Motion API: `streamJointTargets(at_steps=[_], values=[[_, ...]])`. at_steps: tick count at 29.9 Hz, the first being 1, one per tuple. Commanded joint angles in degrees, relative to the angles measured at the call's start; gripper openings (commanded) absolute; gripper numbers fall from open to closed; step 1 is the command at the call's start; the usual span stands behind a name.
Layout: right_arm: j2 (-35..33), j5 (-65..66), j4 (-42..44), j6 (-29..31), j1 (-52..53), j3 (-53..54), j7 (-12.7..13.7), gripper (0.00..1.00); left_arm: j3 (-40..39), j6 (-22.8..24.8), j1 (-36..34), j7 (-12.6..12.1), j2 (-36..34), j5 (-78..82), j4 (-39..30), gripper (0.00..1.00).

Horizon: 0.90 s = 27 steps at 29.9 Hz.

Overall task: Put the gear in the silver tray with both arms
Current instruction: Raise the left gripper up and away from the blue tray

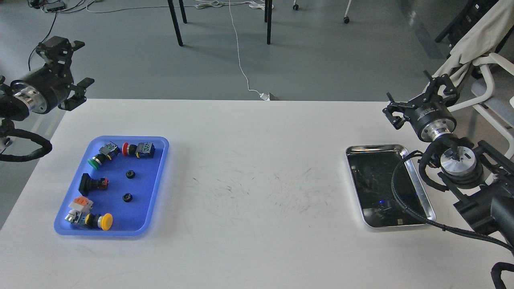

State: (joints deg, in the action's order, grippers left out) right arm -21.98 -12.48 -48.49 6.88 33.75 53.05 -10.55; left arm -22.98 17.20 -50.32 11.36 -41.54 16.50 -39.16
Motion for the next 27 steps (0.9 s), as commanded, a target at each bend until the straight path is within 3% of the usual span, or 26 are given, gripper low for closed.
streamJointTargets(at_steps=[1, 5, 9, 11, 14, 22, 27], values=[[-0.1, 0.0, 0.0, 0.1, -0.3, -0.1, 0.0, 0.99, 2.0, -3.5, -1.2, 0.0, -2.4, 8.7, -4.7, 0.98], [0.0, 0.0, 0.0, 0.1, -0.4, -0.1, 0.0, 0.99, 2.2, 1.3, -1.9, 0.7, -3.8, 14.8, -6.7, 0.98], [0.3, 0.0, 0.1, 0.1, -0.4, -0.2, 0.0, 0.99, 3.5, 0.9, -1.8, 4.1, -3.8, 25.0, -6.8, 0.98], [0.3, 0.0, 0.1, 0.1, -0.4, -0.2, 0.0, 0.99, 3.7, 1.4, -1.8, 7.9, -4.2, 34.5, -6.9, 0.98], [0.3, 0.1, 0.1, 0.1, -0.5, -0.4, 0.0, 0.99, 3.8, 2.3, -1.8, 16.6, -5.7, 43.9, -9.3, 0.99], [0.2, 0.2, 0.0, 0.1, -0.6, -0.4, 0.0, 0.99, 3.9, -2.1, -3.0, 16.6, -7.0, 47.6, -8.7, 0.99], [0.2, 0.2, 0.0, 0.1, -1.0, -0.4, 0.0, 0.99, 3.6, -0.3, -3.2, 16.6, -8.9, 46.9, -7.7, 0.99]])
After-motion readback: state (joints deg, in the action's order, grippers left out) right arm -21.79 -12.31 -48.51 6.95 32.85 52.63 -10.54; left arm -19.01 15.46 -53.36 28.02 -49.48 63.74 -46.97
